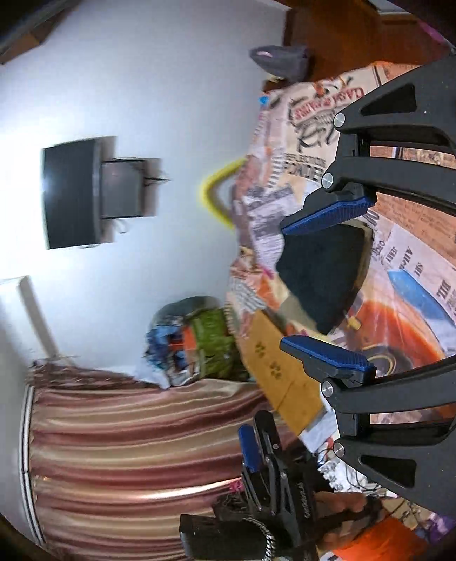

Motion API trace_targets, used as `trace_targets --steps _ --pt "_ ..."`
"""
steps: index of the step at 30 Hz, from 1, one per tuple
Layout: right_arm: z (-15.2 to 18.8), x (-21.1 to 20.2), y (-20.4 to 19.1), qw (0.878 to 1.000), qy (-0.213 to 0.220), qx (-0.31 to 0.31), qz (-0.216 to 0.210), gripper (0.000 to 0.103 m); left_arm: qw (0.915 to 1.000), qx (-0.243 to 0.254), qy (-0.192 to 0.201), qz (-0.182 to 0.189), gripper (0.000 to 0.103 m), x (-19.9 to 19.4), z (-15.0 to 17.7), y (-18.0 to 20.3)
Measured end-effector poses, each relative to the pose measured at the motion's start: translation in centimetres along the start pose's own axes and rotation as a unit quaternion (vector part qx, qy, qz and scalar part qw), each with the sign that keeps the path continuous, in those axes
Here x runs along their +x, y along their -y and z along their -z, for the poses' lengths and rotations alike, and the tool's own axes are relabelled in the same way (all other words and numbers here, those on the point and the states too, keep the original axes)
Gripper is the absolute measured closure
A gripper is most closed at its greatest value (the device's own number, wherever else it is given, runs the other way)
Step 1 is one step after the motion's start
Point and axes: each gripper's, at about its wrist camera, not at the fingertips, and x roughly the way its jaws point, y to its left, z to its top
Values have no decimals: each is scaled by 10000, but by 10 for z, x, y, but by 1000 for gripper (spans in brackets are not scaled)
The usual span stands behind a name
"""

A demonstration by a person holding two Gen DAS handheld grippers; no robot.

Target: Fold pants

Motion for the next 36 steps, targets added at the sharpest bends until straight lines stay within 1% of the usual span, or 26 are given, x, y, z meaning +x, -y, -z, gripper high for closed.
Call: trace_targets --steps 2,4,6,7,8,9,10,11,13,16,17,18,19,20,24,29,36 --pt "4 -14 -9 9999 151 -2 -30 43 9999 15 124 12 42 -25 8 13" --pt "10 -29 -18 9995 301 20 -33 43 9998 -33 171 109 41 -43 16 22" --pt "17 -39 -24 9990 427 58 -72 43 9997 -66 222 72 40 -59 25 31" --pt "21 -44 -27 9988 478 84 -95 43 9997 -52 253 -11 35 -67 30 36" --pt "25 -47 -29 9986 510 103 -120 43 9995 -38 281 -108 27 -75 33 40" --pt "28 -50 -30 9983 537 140 -157 43 9993 -49 330 -161 22 -82 37 44" --pt "31 -55 -31 9981 560 189 -183 43 9991 -72 374 -186 15 -88 41 46" --pt "34 -59 -32 9977 588 252 -213 43 9989 -99 412 -199 11 -93 43 48" --pt "39 -65 -33 9973 636 307 -191 42 9986 -167 458 -222 10 -102 48 51" --pt "43 -72 -36 9971 683 322 -93 36 9978 -147 553 -327 6 -109 52 55" --pt "44 -74 -37 9970 705 325 -62 32 9975 -136 595 -360 4 -112 54 56" --pt "46 -75 -38 9968 719 335 -43 26 9972 -136 636 -373 3 -114 54 57" --pt "48 -77 -40 9967 733 353 -14 23 9970 -159 667 -349 2 -117 55 58" --pt "48 -75 -40 9965 745 379 48 17 9970 -195 687 -314 1 -120 56 58" --pt "51 -80 -45 9959 793 342 268 5 9966 -258 726 -283 1 -125 58 57" --pt "52 -83 -49 9949 878 257 424 1 9964 -309 745 -254 0 -128 61 56" --pt "52 -84 -51 9948 875 240 464 1 9964 -301 753 -263 0 -128 63 55"
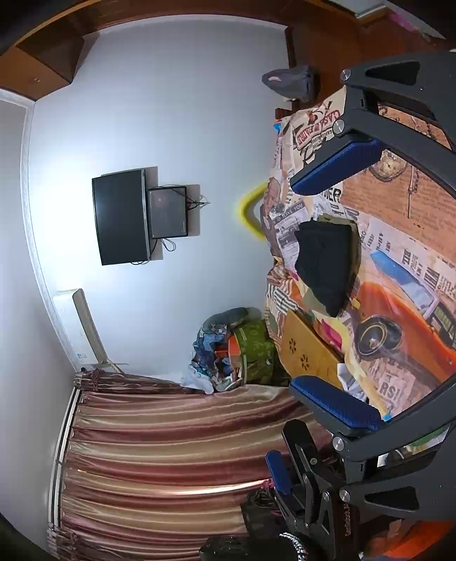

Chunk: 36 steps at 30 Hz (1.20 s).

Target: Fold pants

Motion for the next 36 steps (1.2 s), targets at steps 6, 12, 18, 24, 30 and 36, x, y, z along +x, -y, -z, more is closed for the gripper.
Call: trace_targets --steps 6,12,18,24,30,36 --pt "3 -1 -3 10000 -21 -57 40 1 10000 -19 -22 -20 0 4 3 -2" --pt "3 -2 -4 9999 -49 -67 76 0 10000 -57 -57 -18 0 7 4 -4" --pt "2 -5 -4 9999 -60 -66 67 0 9998 -165 -126 60 0 11 5 -10" --pt "2 -5 -5 9999 -82 -76 57 0 9997 -187 -138 -23 0 13 7 -12" --pt "2 -5 -5 9999 -127 -82 65 0 9997 -167 -150 -22 0 13 7 -13" --pt "0 -4 -3 9998 -144 -67 70 0 9998 -137 -162 -39 0 14 10 -12"
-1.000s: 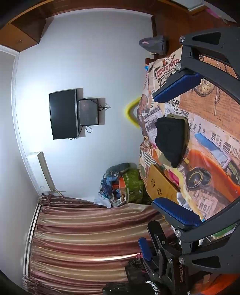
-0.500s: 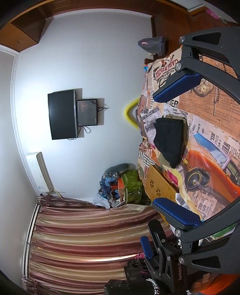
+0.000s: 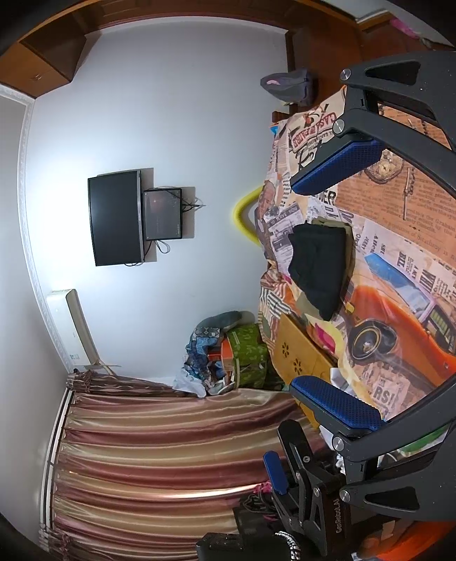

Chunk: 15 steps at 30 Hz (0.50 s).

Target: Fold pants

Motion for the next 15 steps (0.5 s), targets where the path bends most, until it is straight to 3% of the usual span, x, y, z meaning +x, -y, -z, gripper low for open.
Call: trace_targets --steps 15 --pt "0 1 2 10000 -26 0 -2 0 10000 33 -12 7 0 2 0 2"
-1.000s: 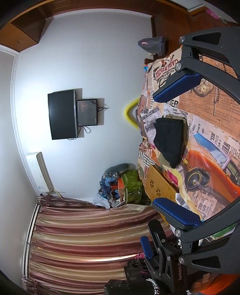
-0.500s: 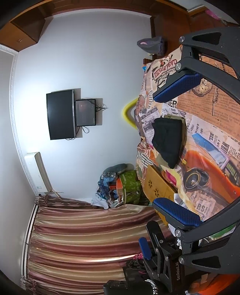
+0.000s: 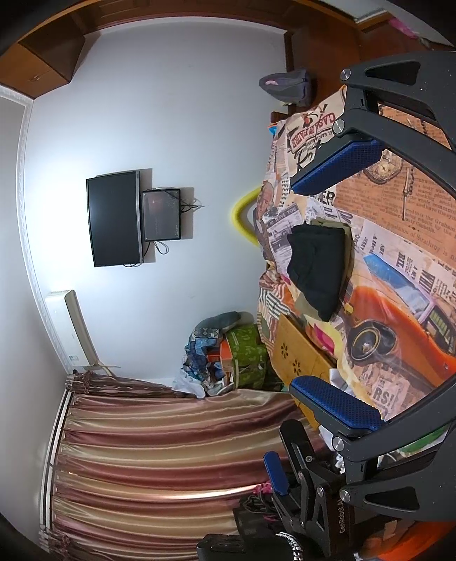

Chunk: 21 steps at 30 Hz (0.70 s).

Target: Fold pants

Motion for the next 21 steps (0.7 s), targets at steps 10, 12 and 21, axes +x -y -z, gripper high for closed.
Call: trace_targets --steps 10,12,21 --pt "2 1 0 10000 -4 -4 14 0 10000 -27 -37 31 0 0 1 -3" --pt "2 1 1 10000 -9 1 16 0 10000 -21 -37 36 0 0 1 -3" --pt "5 1 1 10000 -44 64 29 0 10000 6 -49 60 0 0 1 -2"
